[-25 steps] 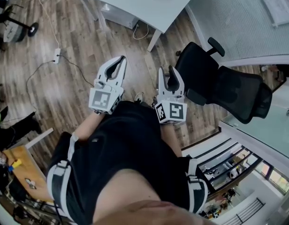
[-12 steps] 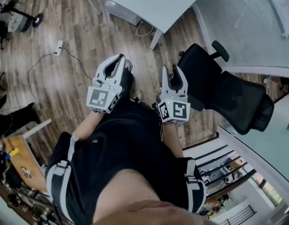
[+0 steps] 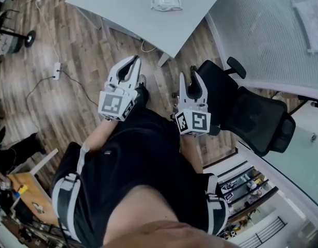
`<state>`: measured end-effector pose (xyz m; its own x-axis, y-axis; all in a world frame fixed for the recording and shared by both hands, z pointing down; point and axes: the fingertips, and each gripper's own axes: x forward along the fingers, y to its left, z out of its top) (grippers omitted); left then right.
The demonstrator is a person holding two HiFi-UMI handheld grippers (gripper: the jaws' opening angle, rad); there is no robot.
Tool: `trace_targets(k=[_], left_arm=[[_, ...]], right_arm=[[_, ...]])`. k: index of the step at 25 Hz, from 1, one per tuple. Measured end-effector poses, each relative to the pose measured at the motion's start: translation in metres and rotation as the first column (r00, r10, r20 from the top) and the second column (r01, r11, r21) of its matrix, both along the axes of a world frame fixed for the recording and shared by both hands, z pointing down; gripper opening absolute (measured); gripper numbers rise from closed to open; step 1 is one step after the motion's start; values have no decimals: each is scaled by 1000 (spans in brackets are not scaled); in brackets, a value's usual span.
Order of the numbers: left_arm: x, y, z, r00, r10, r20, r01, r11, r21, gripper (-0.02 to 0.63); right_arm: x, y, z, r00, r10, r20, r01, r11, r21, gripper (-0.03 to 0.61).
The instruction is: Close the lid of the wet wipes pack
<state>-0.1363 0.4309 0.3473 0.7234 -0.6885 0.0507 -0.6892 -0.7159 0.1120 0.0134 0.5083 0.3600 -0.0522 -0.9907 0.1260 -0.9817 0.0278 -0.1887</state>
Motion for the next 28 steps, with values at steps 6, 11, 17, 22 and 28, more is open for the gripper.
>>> trace_targets(k=[6, 11, 17, 22, 28], left_arm=[[14, -112, -4, 999, 38, -17, -38, 999, -11, 26], [37, -180, 15, 999, 36, 4, -36, 997, -62, 26], [73, -251, 34, 1000, -3, 4, 4, 995, -103, 26], [148, -297, 77, 996, -64, 56, 72, 987, -146, 26], [198, -445, 46, 977, -172, 123, 195, 958, -211, 26]], right_arm=[[15, -109, -13, 1000, 24, 10, -24, 1000, 3, 163], [35, -184, -4, 999, 15, 45, -14, 1000, -19, 163], [77, -273, 2, 998, -26, 55, 27, 999, -24, 163], [148, -339, 33, 989, -130, 66, 133, 990, -43, 163], [207, -508, -10, 966, -253, 53, 257, 960, -111, 163]])
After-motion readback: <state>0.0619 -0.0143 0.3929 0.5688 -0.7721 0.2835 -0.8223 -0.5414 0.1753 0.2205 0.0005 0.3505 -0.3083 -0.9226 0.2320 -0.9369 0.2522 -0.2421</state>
